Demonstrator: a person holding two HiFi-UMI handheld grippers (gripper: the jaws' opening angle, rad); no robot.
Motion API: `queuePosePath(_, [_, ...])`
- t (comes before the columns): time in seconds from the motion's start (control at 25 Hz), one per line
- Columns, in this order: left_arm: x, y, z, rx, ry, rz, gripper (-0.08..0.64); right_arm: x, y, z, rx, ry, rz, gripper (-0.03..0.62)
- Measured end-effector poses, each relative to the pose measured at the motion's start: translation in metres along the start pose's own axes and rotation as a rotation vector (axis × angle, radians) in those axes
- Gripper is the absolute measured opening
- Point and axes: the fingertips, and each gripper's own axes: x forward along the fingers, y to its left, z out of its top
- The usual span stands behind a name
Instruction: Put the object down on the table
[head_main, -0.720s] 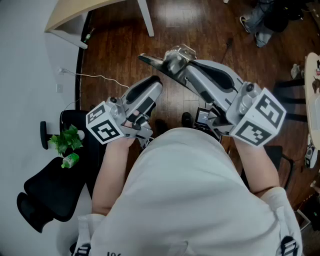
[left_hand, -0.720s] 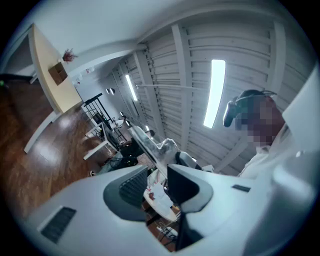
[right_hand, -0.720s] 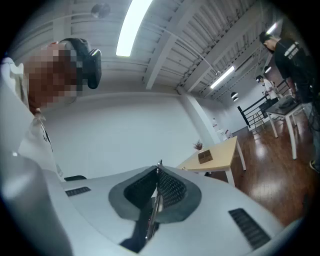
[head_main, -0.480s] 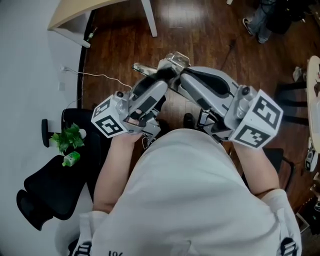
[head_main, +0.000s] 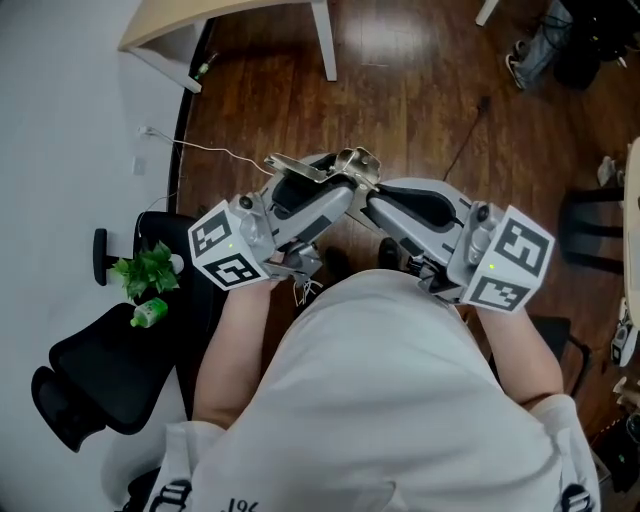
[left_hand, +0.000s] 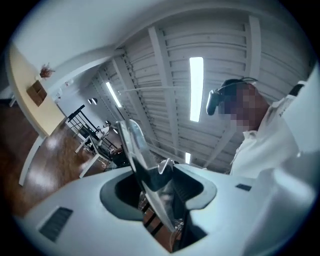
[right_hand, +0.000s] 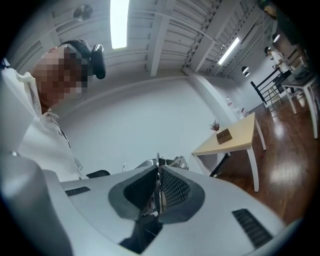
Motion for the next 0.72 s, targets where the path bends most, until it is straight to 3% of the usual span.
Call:
queuePosePath(0.32, [-0.011, -0.003, -0.001, -0.029, 0.018, -0.02, 0.179, 0.035, 0.021, -0.032, -0.102, 0.148, 0.067, 0.034])
queuePosePath(0.56, [-0.031, 0.014, 0.003, -0.073, -0.017, 0.033, 0.181, 0.061, 0.014, -0.043, 0.035, 0.135, 0.031, 0.034])
queuePosePath(0.72, [-0.044, 0.027, 0.009, -0.145, -0.077, 0.074, 0.179, 0.078, 0.011, -0.043, 0.051, 0.107, -0.014, 0.034])
